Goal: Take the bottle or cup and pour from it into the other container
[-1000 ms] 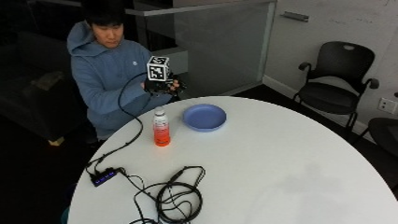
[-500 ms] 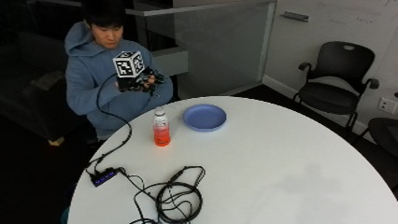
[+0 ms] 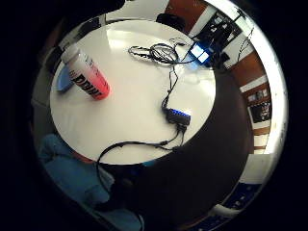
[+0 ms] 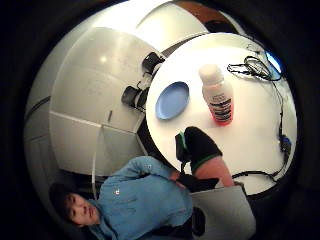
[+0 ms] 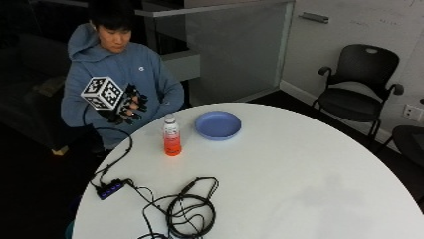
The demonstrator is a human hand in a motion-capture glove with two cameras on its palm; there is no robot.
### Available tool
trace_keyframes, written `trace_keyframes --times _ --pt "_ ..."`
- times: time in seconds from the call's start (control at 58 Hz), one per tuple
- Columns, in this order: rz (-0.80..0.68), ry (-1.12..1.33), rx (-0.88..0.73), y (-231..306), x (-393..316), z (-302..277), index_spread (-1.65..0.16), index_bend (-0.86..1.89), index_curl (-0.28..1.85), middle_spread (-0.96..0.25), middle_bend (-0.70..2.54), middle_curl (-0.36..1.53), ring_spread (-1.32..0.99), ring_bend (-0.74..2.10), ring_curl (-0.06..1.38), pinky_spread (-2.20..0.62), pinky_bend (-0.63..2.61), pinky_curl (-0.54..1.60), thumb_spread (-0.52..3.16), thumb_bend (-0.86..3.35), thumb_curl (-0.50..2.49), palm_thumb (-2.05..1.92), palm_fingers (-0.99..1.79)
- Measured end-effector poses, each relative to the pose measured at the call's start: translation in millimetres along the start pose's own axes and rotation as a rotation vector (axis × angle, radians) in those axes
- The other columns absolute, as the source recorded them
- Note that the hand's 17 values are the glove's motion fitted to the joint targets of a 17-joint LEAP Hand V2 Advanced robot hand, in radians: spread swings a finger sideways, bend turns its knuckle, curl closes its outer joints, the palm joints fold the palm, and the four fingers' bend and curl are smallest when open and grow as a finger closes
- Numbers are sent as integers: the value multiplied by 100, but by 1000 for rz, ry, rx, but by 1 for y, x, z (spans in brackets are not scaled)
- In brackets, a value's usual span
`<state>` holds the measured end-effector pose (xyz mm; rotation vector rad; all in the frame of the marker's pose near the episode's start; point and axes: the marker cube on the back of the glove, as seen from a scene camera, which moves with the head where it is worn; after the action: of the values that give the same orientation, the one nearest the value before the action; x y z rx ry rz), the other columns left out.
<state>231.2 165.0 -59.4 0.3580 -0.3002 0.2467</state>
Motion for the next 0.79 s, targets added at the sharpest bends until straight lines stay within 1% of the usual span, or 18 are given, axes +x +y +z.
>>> trace_keyframes --times 0.121,0.19,0.345,0.655,0.793 --pt "-25 -202 45 -3 27 6 -41 14 23 -2 22 30 19 46 28 25 69 26 101 -3 41 63 4" --pt "-24 -278 82 -5 42 12 -41 14 22 -1 22 30 19 46 28 25 69 26 100 -3 41 63 5" --pt "25 -442 124 -12 67 28 -41 12 21 -1 23 31 19 47 28 26 69 26 96 -3 40 62 3" --pt "56 -605 145 -27 84 60 -40 12 19 0 24 33 19 50 29 27 70 26 93 -4 38 60 2" --pt "51 -693 147 -37 78 86 -40 12 19 0 24 33 19 51 29 27 71 27 93 -3 37 59 2"
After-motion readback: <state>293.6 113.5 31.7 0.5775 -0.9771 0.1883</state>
